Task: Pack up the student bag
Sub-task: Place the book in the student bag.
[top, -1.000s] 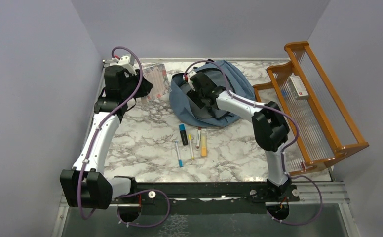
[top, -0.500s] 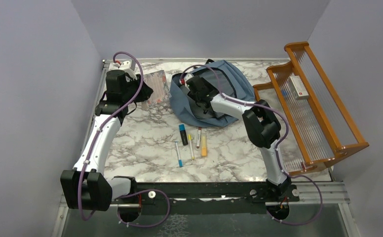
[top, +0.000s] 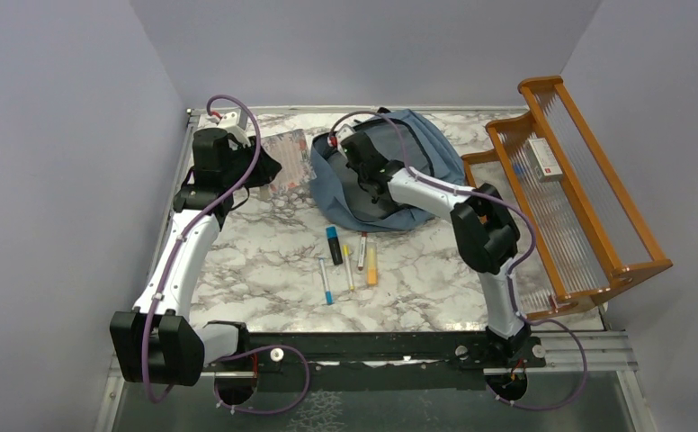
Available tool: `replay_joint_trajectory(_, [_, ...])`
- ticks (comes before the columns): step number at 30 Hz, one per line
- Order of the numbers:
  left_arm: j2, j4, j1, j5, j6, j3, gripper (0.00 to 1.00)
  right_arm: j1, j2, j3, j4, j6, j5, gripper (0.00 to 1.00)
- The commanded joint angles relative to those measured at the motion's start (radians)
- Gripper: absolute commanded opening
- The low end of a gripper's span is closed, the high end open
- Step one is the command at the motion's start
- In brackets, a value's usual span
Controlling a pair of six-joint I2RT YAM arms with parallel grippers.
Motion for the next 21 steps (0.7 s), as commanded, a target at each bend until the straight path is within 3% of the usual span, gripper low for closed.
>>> replay_joint_trajectory(1, [-0.01, 0.116, 0.005, 0.079, -0.056, 0.016, 0.0, -0.026, -0.121, -0.008, 0.051, 0.051, -0.031, 0.01])
replay_joint_trajectory(14, [0.082, 0.269, -0.003, 0.263, -0.343, 0.033, 0.0, -0.133, -0.163, 0.068, -0.014, 0.253, -0.274, 0.01])
replay_joint_trajectory(21, [0.141, 0.31, -0.074, 0.211, -0.415, 0.051, 0.0, -0.153, -0.178, 0.078, 0.011, 0.283, -0.32, 0.01])
